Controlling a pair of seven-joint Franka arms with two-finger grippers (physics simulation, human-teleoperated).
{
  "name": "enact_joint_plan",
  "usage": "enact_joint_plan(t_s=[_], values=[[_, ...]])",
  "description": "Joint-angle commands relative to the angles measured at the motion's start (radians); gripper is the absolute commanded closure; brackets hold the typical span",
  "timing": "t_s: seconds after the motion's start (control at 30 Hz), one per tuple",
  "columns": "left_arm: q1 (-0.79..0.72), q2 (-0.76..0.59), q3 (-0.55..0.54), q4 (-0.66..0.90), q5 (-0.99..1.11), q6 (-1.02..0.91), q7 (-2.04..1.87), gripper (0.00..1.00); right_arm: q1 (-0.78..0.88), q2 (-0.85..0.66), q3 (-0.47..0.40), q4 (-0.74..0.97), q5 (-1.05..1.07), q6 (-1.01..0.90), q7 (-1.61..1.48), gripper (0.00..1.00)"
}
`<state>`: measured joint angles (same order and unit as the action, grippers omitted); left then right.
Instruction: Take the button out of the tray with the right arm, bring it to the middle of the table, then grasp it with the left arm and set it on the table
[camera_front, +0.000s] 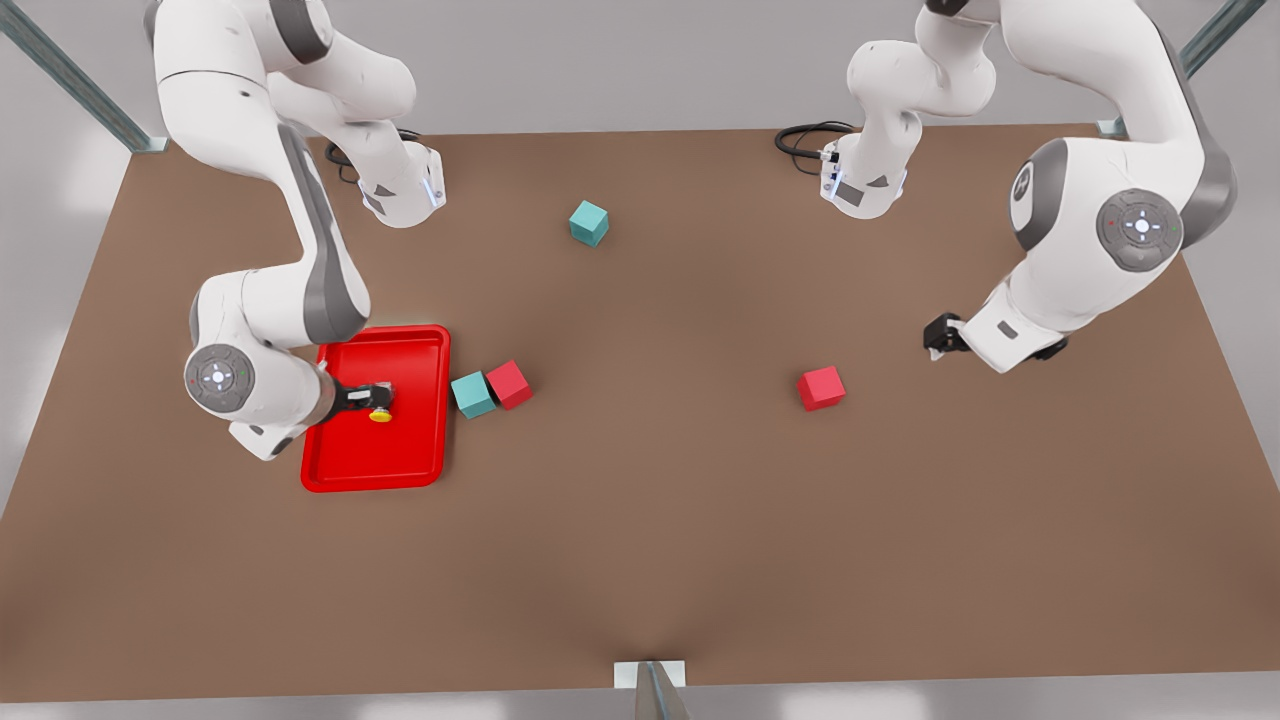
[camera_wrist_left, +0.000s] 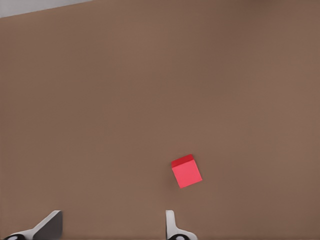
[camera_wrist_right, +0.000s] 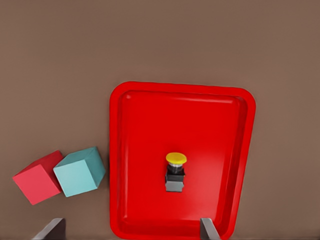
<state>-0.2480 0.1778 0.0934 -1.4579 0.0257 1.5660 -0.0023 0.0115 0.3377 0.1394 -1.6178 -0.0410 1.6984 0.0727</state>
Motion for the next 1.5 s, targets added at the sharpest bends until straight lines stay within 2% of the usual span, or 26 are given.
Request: enact_joint_plan(t_s=[0.0,0.13,0.23,0.27,0.47,0.57,0.7,0.87,1.07,1.33,1.47], values=[[-0.004,0.0,0.0,0.001,0.003,0.011,0.008,0.0,-0.015,0.017,0.0,0.001,0.001,0.013,-0.011,0.0],[-0.01,0.006,0.0,0.001,0.003,0.017,0.008,0.0,-0.022,0.038,0.0,0.006,0.004,0.061,0.018,0.0],[-0.01,0.006,0.0,0.001,0.003,0.019,0.008,0.0,-0.03,-0.054,0.002,-0.218,0.004,0.284,0.013,0.0],[-0.01,0.008,0.0,0.001,0.005,0.019,0.008,0.0,-0.035,-0.127,0.002,-0.379,0.004,0.443,0.01,0.0],[-0.01,0.008,0.0,0.001,0.005,0.019,0.008,0.0,-0.044,-0.16,0.002,-0.501,0.004,0.546,0.076,0.0],[-0.01,0.008,-0.001,0.001,0.006,0.019,0.007,0.0,-0.074,-0.154,0.002,-0.496,0.004,0.547,0.033,0.0],[-0.011,0.008,-0.001,-0.001,0.006,0.019,0.007,0.0,-0.073,-0.095,0.002,-0.499,0.003,0.658,0.027,0.0],[-0.011,0.011,-0.001,-0.001,0.006,0.017,0.007,0.0,-0.061,-0.074,0.0,-0.501,0.003,0.658,0.022,0.0],[-0.013,0.011,-0.003,-0.001,0.008,0.017,0.005,0.0,-0.091,0.043,-0.003,-0.45,-0.005,0.692,0.036,0.0],[-0.013,0.014,-0.006,-0.001,0.01,0.017,0.004,0.0,-0.113,0.122,-0.004,-0.444,-0.007,0.76,0.024,0.0],[-0.013,0.02,-0.006,-0.001,0.011,0.017,0.004,0.0,-0.114,0.132,-0.003,-0.447,-0.007,0.767,0.03,0.0]])
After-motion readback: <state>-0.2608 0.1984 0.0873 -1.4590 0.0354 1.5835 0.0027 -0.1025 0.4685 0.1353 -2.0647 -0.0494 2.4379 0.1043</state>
